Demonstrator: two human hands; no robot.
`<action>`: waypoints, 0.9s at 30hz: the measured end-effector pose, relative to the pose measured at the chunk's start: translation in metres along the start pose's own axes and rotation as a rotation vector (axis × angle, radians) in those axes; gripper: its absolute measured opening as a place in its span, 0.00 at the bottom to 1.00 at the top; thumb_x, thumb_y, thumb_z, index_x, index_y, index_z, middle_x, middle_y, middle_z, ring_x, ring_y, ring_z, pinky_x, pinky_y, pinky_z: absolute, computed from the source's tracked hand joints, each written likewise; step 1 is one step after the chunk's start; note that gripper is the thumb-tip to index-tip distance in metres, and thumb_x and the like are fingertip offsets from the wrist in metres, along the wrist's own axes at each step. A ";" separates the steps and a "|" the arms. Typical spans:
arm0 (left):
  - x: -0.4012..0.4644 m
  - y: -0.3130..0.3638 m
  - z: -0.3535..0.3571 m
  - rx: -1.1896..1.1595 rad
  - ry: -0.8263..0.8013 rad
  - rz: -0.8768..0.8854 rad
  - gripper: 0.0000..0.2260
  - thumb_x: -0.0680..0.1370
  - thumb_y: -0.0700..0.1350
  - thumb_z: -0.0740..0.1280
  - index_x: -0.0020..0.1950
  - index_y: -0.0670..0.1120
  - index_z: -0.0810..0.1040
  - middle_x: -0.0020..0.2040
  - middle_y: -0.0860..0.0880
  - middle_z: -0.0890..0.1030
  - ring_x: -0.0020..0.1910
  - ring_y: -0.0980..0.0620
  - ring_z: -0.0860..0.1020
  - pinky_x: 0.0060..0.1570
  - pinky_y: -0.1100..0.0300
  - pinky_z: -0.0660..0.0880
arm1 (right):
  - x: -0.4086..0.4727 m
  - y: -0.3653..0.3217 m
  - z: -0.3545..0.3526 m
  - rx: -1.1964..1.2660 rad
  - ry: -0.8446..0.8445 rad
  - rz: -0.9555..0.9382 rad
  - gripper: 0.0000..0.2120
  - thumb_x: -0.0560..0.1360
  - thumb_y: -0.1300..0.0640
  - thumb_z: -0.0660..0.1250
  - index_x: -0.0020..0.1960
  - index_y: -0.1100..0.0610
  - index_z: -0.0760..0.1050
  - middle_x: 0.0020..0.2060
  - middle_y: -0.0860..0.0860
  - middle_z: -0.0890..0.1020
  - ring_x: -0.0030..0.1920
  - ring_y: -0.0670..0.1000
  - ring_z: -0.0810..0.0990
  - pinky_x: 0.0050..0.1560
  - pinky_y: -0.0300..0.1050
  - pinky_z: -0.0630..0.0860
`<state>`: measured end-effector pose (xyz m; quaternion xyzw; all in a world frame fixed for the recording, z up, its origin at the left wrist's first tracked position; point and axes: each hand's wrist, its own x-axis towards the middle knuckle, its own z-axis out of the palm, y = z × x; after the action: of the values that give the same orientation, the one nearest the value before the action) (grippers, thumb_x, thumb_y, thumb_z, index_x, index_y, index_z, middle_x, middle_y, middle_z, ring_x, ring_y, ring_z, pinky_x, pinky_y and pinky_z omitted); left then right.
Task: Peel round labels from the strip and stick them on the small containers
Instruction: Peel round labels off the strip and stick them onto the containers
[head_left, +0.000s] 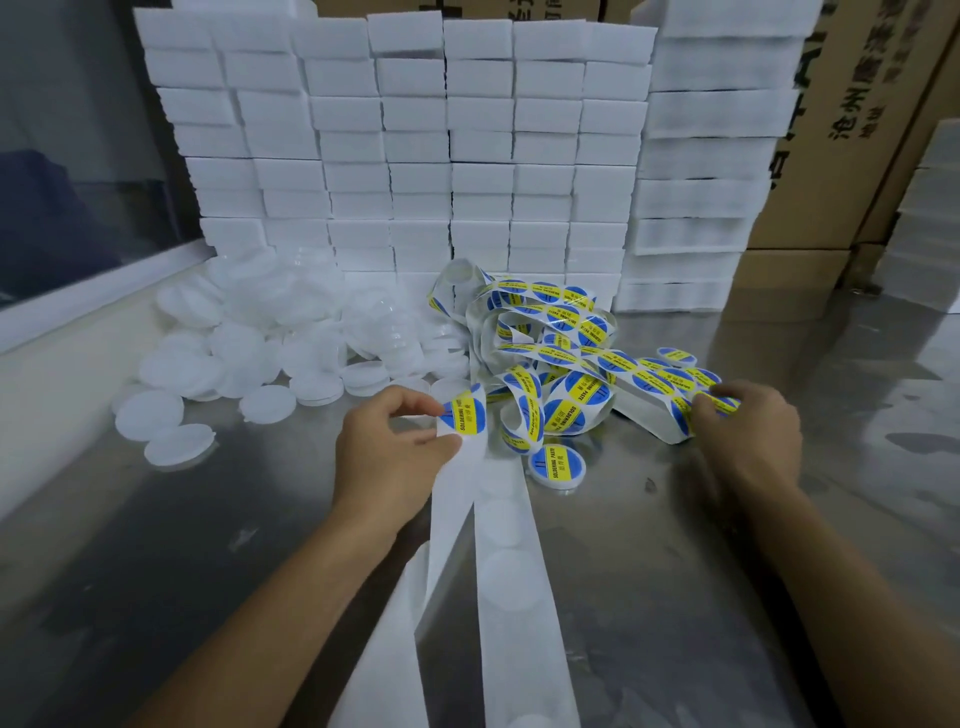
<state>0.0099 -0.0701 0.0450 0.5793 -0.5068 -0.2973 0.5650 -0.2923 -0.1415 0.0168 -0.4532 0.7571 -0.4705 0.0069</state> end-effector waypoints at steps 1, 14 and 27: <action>0.000 0.002 0.000 -0.074 0.005 -0.028 0.13 0.68 0.32 0.75 0.39 0.49 0.78 0.34 0.59 0.83 0.31 0.62 0.80 0.30 0.68 0.74 | -0.004 -0.006 -0.002 0.015 0.008 -0.068 0.12 0.73 0.55 0.67 0.54 0.56 0.83 0.53 0.60 0.82 0.56 0.63 0.76 0.53 0.53 0.74; -0.004 0.012 -0.001 -0.346 -0.146 -0.108 0.15 0.71 0.33 0.73 0.51 0.52 0.82 0.43 0.49 0.86 0.44 0.47 0.84 0.46 0.52 0.80 | -0.113 -0.103 -0.004 0.422 -0.335 -0.824 0.06 0.74 0.60 0.73 0.50 0.57 0.83 0.43 0.51 0.81 0.44 0.46 0.78 0.46 0.35 0.72; -0.006 0.009 0.006 -0.243 -0.168 0.080 0.15 0.70 0.36 0.76 0.51 0.52 0.80 0.36 0.52 0.85 0.35 0.59 0.82 0.37 0.70 0.75 | -0.106 -0.103 -0.008 0.285 -0.247 -1.020 0.03 0.75 0.59 0.71 0.45 0.59 0.83 0.39 0.52 0.82 0.41 0.55 0.80 0.39 0.53 0.78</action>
<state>0.0005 -0.0652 0.0509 0.4590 -0.5353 -0.3812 0.5979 -0.1638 -0.0780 0.0509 -0.8096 0.3636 -0.4552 -0.0719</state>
